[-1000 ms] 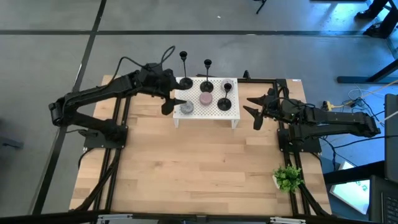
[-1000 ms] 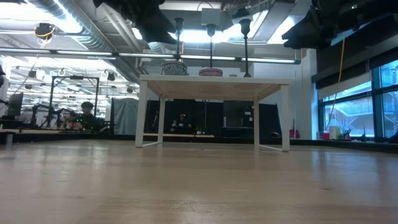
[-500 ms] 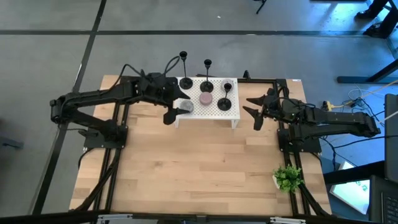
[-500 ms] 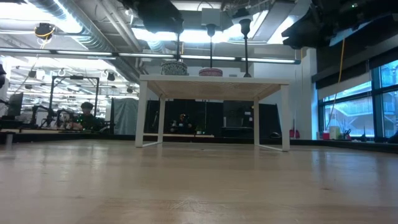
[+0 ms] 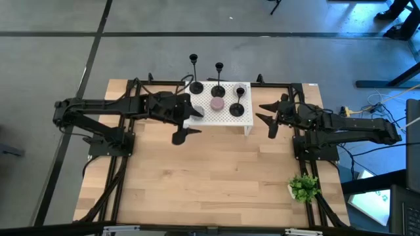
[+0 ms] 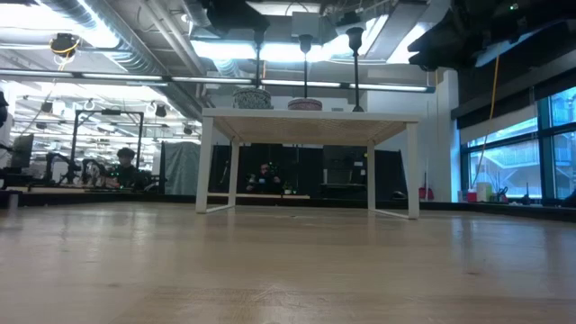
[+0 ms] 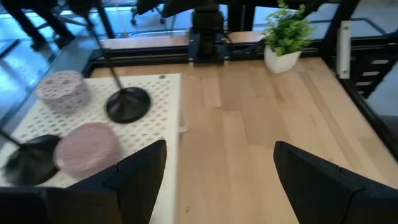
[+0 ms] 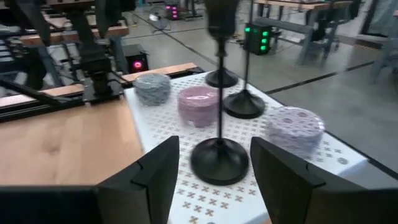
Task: Pick & Place candle stick holders
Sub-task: Return to Home Position
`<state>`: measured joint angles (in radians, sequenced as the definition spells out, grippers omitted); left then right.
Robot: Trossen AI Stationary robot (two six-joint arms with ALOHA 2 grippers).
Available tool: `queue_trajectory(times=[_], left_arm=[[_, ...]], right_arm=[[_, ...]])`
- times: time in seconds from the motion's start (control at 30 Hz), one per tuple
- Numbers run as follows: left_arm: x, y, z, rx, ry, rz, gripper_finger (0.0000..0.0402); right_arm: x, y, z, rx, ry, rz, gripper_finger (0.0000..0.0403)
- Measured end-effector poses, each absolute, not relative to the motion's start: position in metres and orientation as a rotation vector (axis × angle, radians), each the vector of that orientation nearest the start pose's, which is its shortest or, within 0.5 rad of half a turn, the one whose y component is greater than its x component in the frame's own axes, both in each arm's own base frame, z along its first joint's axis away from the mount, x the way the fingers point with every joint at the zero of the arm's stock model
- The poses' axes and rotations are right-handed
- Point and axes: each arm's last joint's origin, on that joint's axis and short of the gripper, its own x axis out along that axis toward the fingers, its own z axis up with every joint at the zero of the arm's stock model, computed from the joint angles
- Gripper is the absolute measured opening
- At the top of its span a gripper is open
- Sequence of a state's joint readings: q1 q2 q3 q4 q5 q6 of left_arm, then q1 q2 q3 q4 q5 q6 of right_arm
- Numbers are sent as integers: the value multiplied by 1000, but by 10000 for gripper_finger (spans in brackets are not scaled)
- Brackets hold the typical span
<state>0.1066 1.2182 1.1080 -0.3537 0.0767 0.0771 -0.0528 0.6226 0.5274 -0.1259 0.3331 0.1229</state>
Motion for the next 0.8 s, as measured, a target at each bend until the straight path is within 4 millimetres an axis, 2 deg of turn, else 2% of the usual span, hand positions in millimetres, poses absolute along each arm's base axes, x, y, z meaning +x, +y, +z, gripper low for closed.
queue_trajectory(times=[0.4,0.6,0.8], left_arm=[[267,-16,345,101,407,-139,294],[266,-37,347,99,384,-101,294],[265,-57,331,99,363,-101,294]], right_arm=[[150,-11,278,147,150,-177,202],[151,-2,279,183,147,-100,202],[151,9,284,210,103,-24,202]])
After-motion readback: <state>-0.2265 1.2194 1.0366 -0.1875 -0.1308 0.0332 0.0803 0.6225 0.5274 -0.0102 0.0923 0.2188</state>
